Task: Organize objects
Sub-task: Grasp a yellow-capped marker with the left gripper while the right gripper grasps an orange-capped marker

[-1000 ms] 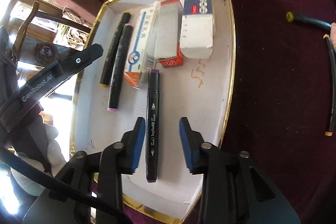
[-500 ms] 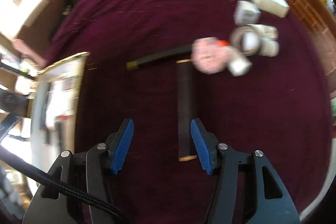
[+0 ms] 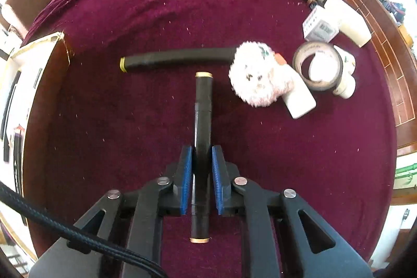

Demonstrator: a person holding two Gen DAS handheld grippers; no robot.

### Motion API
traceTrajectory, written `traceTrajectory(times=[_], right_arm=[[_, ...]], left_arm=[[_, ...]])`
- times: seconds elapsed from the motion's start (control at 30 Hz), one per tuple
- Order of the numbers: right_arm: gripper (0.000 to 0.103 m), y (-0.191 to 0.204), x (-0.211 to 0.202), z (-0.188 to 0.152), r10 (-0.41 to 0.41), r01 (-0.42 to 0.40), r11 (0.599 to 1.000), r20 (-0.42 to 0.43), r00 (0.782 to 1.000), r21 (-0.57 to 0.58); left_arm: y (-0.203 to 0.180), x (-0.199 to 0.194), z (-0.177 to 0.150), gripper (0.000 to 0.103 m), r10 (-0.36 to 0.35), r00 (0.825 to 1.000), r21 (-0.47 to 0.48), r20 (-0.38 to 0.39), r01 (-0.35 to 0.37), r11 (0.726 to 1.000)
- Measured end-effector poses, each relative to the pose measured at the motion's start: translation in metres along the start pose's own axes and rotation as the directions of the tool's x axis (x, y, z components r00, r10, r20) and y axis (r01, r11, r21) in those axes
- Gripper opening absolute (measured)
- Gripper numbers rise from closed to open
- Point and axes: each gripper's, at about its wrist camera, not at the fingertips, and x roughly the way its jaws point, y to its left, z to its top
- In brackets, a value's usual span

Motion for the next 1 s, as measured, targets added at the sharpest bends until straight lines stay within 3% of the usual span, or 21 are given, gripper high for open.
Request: traceTrajectory(times=[0.1, 0.2, 0.27, 0.37, 0.57, 0.67, 0.7, 0.73, 0.8, 1.0], right_arm=[[0.012, -0.015, -0.006, -0.014, 0.042, -0.042, 0.999, -0.022, 0.999, 0.006], [0.012, -0.040, -0.011, -0.029, 0.088, -0.085, 0.995, -0.047, 0.995, 0.047], [0.012, -0.059, -0.014, -0.042, 0.098, -0.093, 0.993, -0.063, 0.993, 0.071], [0.012, -0.083, -0.018, -0.059, 0.118, -0.110, 0.989, -0.072, 0.990, 0.101], [0.012, -0.123, -0.026, -0.078, 0.171, -0.157, 0.971, -0.067, 0.983, 0.180], [0.012, -0.133, -0.027, -0.083, 0.205, -0.188, 0.960, -0.065, 0.977, 0.206], [0.012, -0.135, -0.028, -0.083, 0.213, -0.195, 0.958, -0.066, 0.975, 0.210], [0.012, -0.137, -0.028, -0.083, 0.219, -0.201, 0.957, -0.066, 0.974, 0.211], [0.012, -0.140, -0.029, -0.086, 0.230, -0.213, 0.954, -0.064, 0.971, 0.211], [0.011, -0.141, -0.028, -0.087, 0.252, -0.237, 0.952, -0.059, 0.966, 0.196]], left_arm=[[-0.033, 0.019, 0.009, 0.040, -0.005, 1.000, 0.125, 0.012, 0.003, 0.992], [-0.070, 0.045, 0.017, 0.040, -0.002, 1.000, 0.275, 0.028, -0.005, 0.962], [-0.090, 0.064, 0.023, 0.040, 0.018, 0.999, 0.369, 0.041, -0.032, 0.929], [-0.119, 0.102, 0.033, 0.040, 0.089, 0.994, 0.531, 0.067, -0.111, 0.840], [-0.155, 0.156, 0.049, 0.040, 0.146, 0.988, 0.666, 0.056, -0.146, 0.731], [-0.162, 0.182, 0.053, 0.041, 0.186, 0.983, 0.669, -0.001, -0.137, 0.730], [-0.162, 0.184, 0.054, 0.038, 0.189, 0.982, 0.652, -0.009, -0.137, 0.745], [-0.161, 0.184, 0.056, 0.028, 0.177, 0.983, 0.618, -0.051, -0.108, 0.779], [-0.160, 0.180, 0.055, 0.011, 0.158, 0.982, 0.578, -0.107, -0.068, 0.813], [-0.145, 0.147, 0.011, 0.011, 0.060, 0.975, 0.449, -0.215, 0.044, 0.893]])
